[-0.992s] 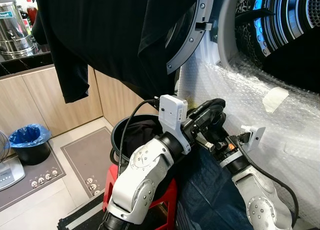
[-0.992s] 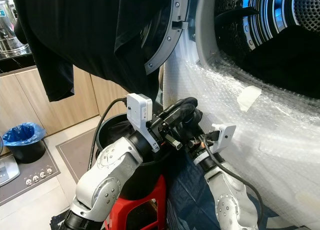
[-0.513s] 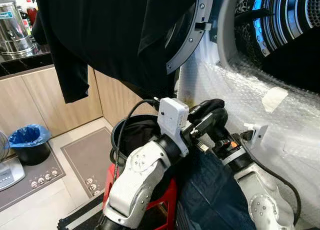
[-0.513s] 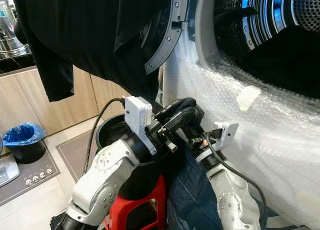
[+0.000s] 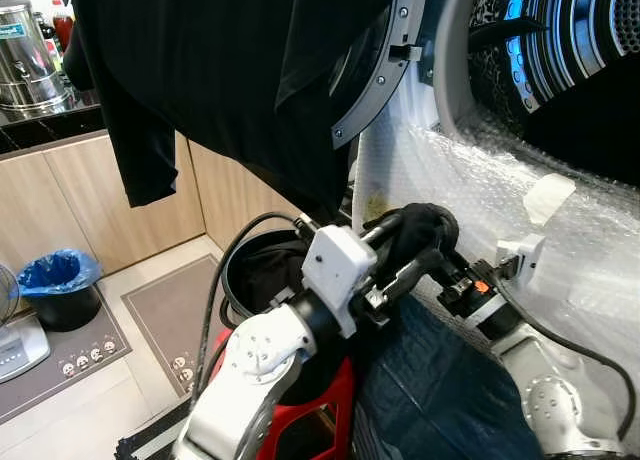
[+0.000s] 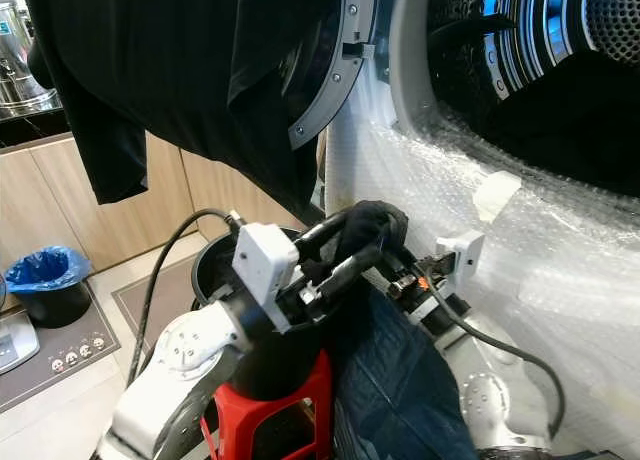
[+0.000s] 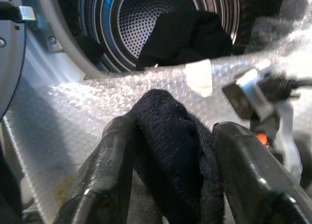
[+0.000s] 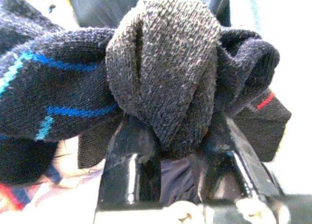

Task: Clothes washing

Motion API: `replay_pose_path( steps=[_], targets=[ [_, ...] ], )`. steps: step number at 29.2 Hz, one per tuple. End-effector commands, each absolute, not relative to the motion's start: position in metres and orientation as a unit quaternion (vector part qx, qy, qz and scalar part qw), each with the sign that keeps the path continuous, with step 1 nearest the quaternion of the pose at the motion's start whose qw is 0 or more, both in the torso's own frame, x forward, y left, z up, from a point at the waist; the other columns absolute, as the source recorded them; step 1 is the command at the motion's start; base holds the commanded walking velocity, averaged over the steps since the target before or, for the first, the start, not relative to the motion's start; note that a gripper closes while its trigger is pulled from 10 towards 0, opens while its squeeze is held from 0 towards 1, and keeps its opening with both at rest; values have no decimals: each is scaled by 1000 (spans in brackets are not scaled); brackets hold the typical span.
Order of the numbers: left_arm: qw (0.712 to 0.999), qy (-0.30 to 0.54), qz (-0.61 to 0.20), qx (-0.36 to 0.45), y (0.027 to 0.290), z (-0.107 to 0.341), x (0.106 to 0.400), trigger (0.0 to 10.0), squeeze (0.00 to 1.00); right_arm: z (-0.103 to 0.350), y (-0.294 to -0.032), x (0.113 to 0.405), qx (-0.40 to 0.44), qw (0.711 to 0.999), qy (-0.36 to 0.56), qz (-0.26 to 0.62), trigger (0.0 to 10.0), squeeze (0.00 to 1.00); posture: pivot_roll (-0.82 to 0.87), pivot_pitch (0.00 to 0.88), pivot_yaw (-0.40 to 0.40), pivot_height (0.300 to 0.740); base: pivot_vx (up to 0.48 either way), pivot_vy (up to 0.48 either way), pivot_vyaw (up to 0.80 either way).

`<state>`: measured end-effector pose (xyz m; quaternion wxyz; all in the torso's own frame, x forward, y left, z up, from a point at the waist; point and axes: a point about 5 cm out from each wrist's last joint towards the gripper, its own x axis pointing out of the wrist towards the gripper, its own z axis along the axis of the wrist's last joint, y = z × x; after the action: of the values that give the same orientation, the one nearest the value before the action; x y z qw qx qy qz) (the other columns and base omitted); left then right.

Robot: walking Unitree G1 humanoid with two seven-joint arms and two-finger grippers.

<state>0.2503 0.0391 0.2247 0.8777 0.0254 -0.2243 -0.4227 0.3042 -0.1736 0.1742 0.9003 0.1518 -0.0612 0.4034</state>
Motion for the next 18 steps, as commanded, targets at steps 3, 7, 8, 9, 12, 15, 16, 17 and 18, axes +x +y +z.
replay_pose_path(
  steps=[3, 7, 8, 9, 12, 15, 16, 17, 18],
  targets=[
    [869, -224, -437, 65, 49, 228, 240, 10000, 1000, 186, -179, 307, 111, 878, -50, 464, 0, 0, 38, 0, -64, 740, 0, 0, 0],
    [864, -208, -453, 72, 53, 231, 236, 10000, 1000, 193, -186, 314, 77, 866, -37, 493, 0, 0, 50, 0, -68, 740, 0, 0, 0],
    [864, -206, -453, 78, 53, 231, 237, 10000, 1000, 195, -187, 316, 72, 865, -36, 496, 0, 0, 53, 0, -69, 740, 0, 0, 0],
    [864, -204, -454, 83, 53, 231, 237, 10000, 1000, 197, -189, 318, 67, 865, -35, 496, 0, 0, 53, 0, -69, 740, 0, 0, 0],
    [854, -195, -468, 116, 52, 232, 236, 10000, 1000, 206, -194, 329, 49, 866, -41, 496, 0, 0, 67, 0, -75, 740, 0, 0, 0],
    [852, -189, -471, 129, 53, 233, 236, 10000, 1000, 210, -195, 335, 41, 860, -43, 507, 0, 0, 76, 0, -80, 740, 0, 0, 0],
    [852, -189, -471, 129, 53, 233, 236, 10000, 1000, 210, -195, 335, 41, 860, -43, 507, 0, 0, 76, 0, -80, 740, 0, 0, 0],
    [850, -196, -471, 131, 53, 235, 236, 10000, 1000, 211, -194, 337, 37, 859, -45, 509, 0, 0, 78, 0, -81, 740, 0, 0, 0],
    [847, -196, -475, 134, 53, 236, 235, 10000, 1000, 212, -193, 338, 36, 857, -45, 512, 0, 0, 78, 0, -81, 740, 0, 0, 0]
  ],
)
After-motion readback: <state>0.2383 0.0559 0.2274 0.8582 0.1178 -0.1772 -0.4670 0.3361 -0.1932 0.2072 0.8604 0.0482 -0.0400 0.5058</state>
